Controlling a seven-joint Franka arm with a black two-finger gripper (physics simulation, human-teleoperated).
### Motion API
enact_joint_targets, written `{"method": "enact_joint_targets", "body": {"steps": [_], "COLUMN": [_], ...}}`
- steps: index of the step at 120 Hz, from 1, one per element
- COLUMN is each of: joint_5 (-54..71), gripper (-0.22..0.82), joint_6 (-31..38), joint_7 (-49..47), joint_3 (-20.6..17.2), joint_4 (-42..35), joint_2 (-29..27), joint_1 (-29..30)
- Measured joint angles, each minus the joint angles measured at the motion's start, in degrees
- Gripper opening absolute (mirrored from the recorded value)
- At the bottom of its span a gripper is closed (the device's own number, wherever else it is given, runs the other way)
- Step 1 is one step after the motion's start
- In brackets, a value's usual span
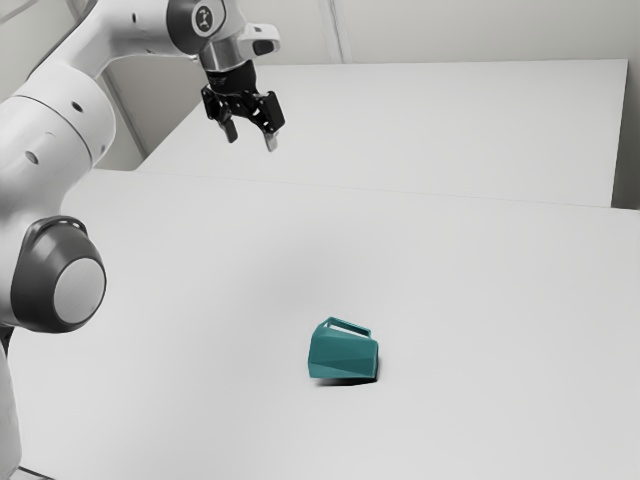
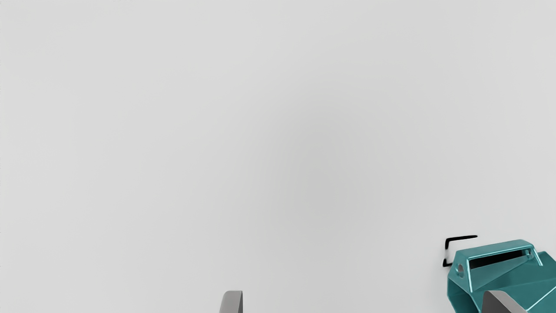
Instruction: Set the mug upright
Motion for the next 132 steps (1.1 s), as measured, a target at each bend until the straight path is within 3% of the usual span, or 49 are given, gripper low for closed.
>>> {"method": "enact_joint_targets", "body": {"steps": [35, 62, 79, 102, 132], "joint_5": [-1.7, -6.9, -10.5, -16.3, -25.6], "gripper": [0.60, 0.60, 0.60, 0.60, 0.60], "joint_6": [0.0, 8.0, 12.4, 18.6, 25.0], "joint_7": [0.8, 0.7, 0.7, 1.6, 5.0], "joint_3": [0.9, 0.4, 0.0, 0.0, 0.0], "joint_4": [-2.5, -30.1, -43.6, -57.9, -70.1], "joint_2": [-1.5, -15.6, -23.0, -30.2, -34.7], "joint_1": [1.2, 0.8, 0.6, 0.9, 0.2]}}
